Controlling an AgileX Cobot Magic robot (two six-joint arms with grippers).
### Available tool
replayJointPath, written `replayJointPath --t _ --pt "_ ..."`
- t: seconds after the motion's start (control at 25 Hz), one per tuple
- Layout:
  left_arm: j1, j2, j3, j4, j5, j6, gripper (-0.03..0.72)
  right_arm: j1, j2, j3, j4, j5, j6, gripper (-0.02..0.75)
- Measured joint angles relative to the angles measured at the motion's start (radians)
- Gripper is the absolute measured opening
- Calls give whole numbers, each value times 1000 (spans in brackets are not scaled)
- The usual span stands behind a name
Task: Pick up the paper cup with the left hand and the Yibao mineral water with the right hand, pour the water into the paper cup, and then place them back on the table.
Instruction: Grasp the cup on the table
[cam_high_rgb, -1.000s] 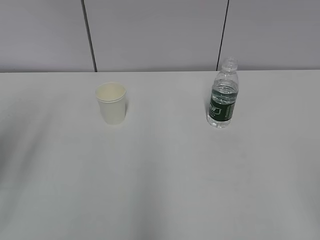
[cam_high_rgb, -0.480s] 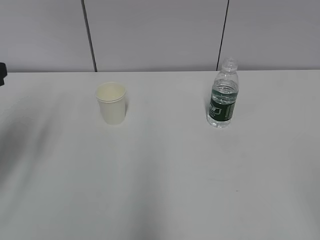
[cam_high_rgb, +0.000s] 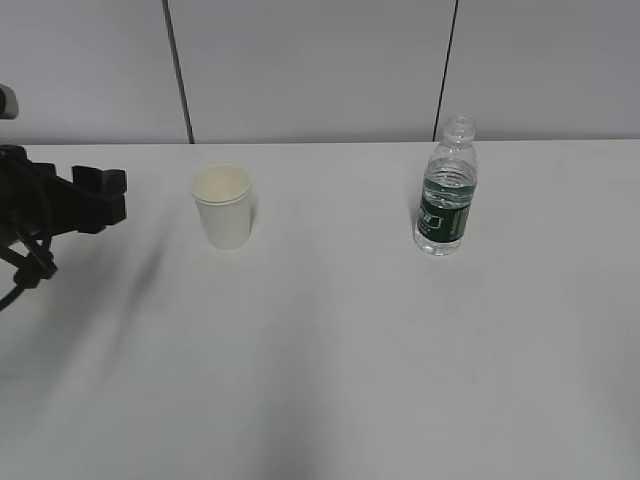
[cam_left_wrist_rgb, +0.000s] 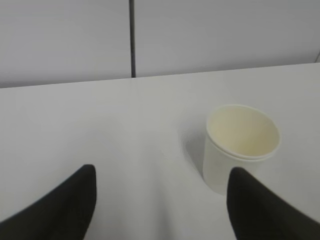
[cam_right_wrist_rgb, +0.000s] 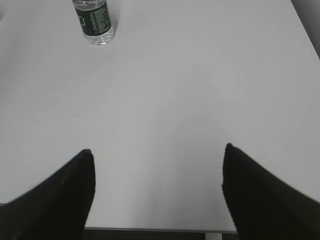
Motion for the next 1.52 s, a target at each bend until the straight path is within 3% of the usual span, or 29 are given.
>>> replayJointPath --t 0.24,0.52,0.72,0.88,1.52 --pt "-60 120 -1 0 -125 -3 496 0 0 0 -19 0 0 585" --pt "-71 266 -8 -2 -315 -35 496 0 0 -24 -69 -83 0 585" --pt "-71 375 -10 50 -475 -104 501 0 29 -15 -112 -327 0 585" --pt "-71 441 -11 104 -560 -129 503 0 192 4 -113 -500 0 585" --pt "-71 521 -14 167 -617 -130 513 0 921 4 -115 -1298 75 585"
